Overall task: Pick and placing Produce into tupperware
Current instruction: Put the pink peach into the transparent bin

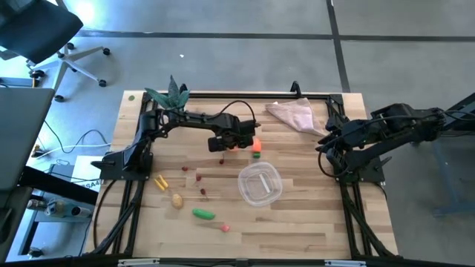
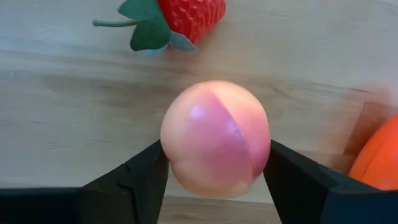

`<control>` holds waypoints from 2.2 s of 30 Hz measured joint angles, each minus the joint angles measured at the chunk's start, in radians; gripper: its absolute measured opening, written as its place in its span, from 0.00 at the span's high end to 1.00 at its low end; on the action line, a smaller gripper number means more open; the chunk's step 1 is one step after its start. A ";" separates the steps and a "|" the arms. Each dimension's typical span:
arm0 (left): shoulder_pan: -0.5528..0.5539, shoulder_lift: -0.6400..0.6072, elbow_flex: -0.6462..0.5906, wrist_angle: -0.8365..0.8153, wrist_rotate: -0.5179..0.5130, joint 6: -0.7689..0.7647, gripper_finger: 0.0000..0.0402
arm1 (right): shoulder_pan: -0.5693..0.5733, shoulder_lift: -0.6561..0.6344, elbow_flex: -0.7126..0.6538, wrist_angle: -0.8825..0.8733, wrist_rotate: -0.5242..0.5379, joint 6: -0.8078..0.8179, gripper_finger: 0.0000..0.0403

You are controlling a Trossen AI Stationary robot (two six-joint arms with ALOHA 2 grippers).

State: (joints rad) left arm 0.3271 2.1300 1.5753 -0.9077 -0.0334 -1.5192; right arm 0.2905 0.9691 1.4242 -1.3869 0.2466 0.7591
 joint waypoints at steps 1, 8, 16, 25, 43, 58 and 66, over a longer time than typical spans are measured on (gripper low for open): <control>0.000 0.000 0.000 0.000 0.000 0.000 0.45 | 0.000 0.000 0.000 0.000 0.000 0.000 0.68; 0.000 0.000 0.000 0.002 0.000 0.020 0.40 | 0.000 0.000 0.000 0.000 0.000 0.000 0.68; 0.000 0.000 0.000 0.001 0.000 0.023 0.39 | 0.000 0.000 0.000 0.000 0.000 0.000 0.68; 0.001 0.000 0.000 0.014 -0.001 0.023 0.29 | 0.000 0.000 0.000 0.000 0.000 0.000 0.68; 0.040 0.000 0.000 0.017 -0.014 0.039 0.03 | 0.000 0.000 0.000 0.000 0.000 0.000 0.68; 0.040 0.000 0.000 0.017 -0.016 0.041 0.20 | 0.000 0.000 0.000 0.000 0.000 0.000 0.68; 0.039 0.000 0.000 0.015 -0.007 0.040 0.32 | 0.000 0.000 0.000 0.000 0.000 0.000 0.68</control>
State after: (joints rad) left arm 0.3664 2.1300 1.5753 -0.8925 -0.0399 -1.4792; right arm 0.2905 0.9693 1.4242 -1.3869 0.2462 0.7589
